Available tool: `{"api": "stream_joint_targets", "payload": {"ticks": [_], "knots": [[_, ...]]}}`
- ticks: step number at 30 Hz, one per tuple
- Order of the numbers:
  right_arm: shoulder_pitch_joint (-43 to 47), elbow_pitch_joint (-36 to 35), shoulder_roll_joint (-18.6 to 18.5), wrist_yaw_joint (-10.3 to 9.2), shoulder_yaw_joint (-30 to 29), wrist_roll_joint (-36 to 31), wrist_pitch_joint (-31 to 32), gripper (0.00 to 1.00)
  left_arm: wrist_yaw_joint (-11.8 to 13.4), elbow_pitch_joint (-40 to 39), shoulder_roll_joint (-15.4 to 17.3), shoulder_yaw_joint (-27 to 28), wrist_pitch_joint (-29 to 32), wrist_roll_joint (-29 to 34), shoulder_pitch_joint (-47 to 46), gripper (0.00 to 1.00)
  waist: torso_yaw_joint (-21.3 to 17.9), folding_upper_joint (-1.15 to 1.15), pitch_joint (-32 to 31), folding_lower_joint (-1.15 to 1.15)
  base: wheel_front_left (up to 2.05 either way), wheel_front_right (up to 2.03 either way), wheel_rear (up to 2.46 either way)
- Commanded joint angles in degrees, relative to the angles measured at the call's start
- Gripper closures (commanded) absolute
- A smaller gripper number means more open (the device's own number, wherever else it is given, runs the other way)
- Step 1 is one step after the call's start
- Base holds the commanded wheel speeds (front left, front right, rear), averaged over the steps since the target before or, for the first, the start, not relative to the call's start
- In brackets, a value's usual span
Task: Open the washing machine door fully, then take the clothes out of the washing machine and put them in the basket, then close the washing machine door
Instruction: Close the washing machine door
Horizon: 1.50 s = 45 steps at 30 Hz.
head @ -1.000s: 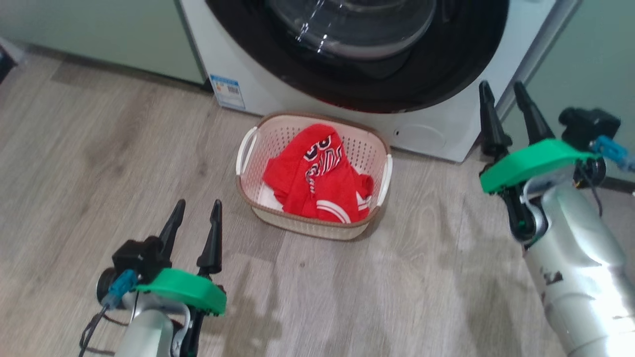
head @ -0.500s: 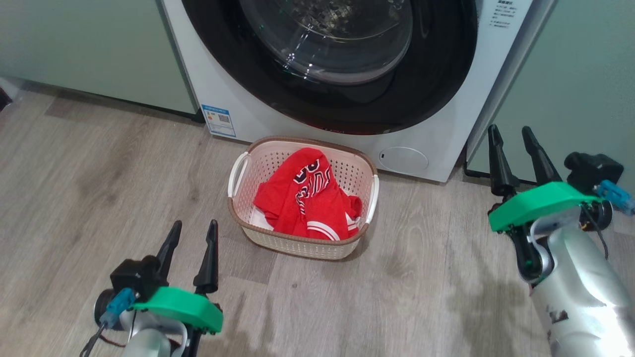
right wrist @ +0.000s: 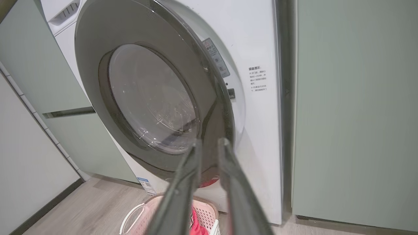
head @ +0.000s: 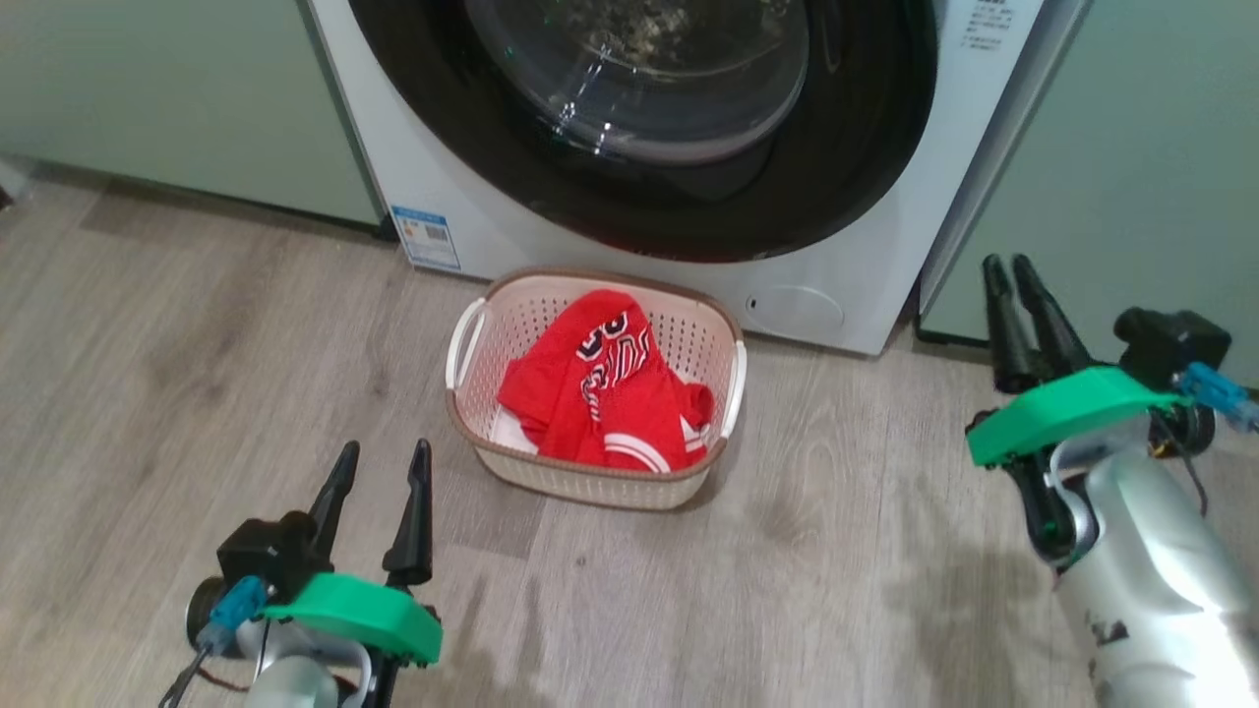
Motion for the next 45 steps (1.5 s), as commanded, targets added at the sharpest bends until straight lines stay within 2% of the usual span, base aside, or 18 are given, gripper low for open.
{"api": "stream_joint_targets", "payload": {"ticks": [1, 14, 19, 24, 38, 45], "knots": [[-3.2, -1.6, -0.6, -0.05, 1.4, -0.2, -0.3, 1.0, -0.4, -2.2, 0.6, 1.5, -0.4, -0.1, -2.4, 0.0, 0.3, 0.0, 1.3, 0.0, 0.0, 0.0, 0.0], [-22.5, 6.3, -5.8, -0.05, 7.2, 1.0, -0.3, 1.0, -0.4, -3.0, 0.6, -4.1, -0.4, -3.9, -9.4, 0.0, 5.2, 0.0, 12.5, 0.0, 0.0, 0.0, 0.0], [-28.3, 9.9, -7.3, -0.05, 10.8, 1.7, -0.3, 1.0, -0.4, -3.3, 0.6, -4.9, -0.4, -4.7, -11.2, 0.0, 6.6, 0.0, 16.0, 0.0, 0.0, 0.0, 0.0], [-33.1, 11.9, -8.5, -0.05, 11.9, 2.7, -0.3, 1.0, 0.0, -3.7, 0.6, -6.4, -0.4, -5.7, -13.1, 0.0, 7.7, 0.0, 19.1, 0.0, 0.0, 0.0, 0.0], [-42.4, 16.0, -10.4, -0.05, 5.7, -0.6, -0.3, 1.0, 1.3, -4.7, 0.6, -9.1, -0.4, -7.9, -15.6, 0.0, 9.4, 0.0, 24.2, 0.0, 0.0, 0.0, 0.0], [-44.3, 15.9, -10.6, -0.05, 1.4, -1.6, -0.3, 1.0, 1.5, -4.8, 0.6, -9.3, -0.4, -8.2, -16.2, 0.0, 9.9, 0.0, 25.1, 0.0, 0.0, 0.0, 0.0]]}}
